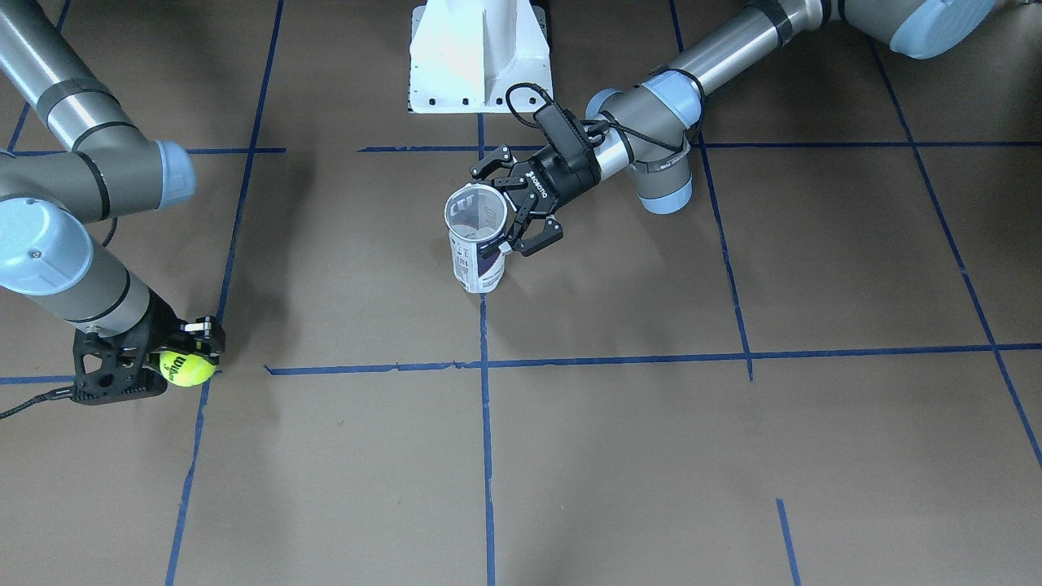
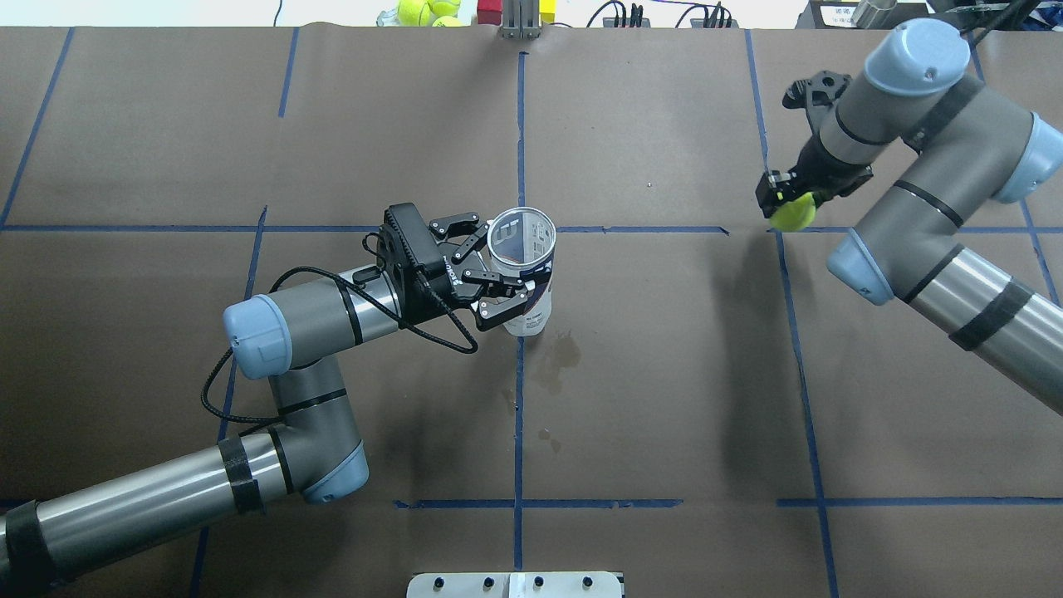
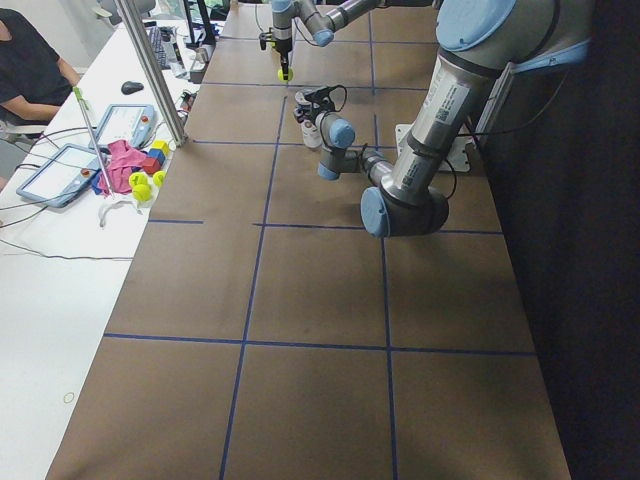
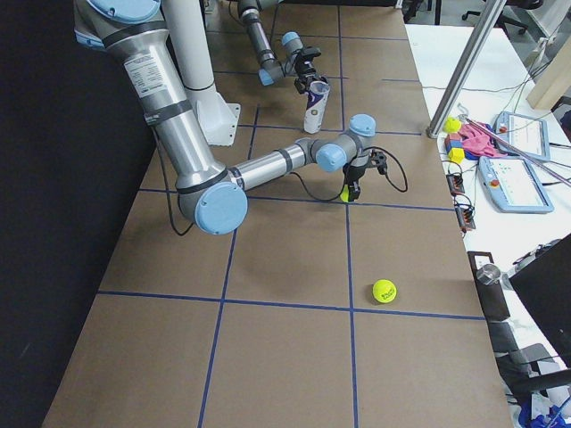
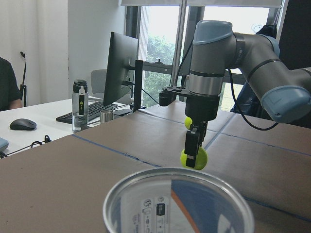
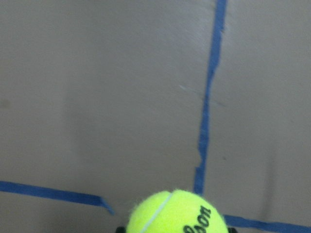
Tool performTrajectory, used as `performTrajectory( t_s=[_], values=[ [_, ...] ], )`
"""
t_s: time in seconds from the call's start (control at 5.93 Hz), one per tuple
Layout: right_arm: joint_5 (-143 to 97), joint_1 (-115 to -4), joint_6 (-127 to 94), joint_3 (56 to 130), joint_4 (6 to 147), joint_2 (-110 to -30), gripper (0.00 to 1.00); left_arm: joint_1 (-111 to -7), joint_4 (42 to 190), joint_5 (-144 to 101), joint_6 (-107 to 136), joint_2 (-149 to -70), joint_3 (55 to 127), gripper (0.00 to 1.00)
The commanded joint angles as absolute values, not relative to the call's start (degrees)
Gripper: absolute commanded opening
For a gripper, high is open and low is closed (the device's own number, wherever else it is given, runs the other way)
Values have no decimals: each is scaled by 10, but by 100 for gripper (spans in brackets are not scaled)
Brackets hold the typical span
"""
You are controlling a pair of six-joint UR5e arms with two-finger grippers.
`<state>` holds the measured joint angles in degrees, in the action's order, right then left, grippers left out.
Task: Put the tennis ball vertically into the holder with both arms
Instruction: 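Carry the ball over the tube held by the left gripper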
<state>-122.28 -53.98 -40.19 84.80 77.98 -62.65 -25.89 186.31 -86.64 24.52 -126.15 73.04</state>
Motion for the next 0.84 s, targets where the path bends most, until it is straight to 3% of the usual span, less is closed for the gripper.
performTrajectory(
  t_s=[0.0,0.34,0.67],
  values=[
    [-1261,-540,-512,928,786,-580,17,-253,1864,-866,245,-1259,730,70],
    [-1277,-485,-688,1028,787,-551,32,-250,1864,-866,245,-1260,729,72],
    [-1276,-450,-797,1064,789,-499,47,-248,1865,-866,246,-1260,729,75]
  ],
)
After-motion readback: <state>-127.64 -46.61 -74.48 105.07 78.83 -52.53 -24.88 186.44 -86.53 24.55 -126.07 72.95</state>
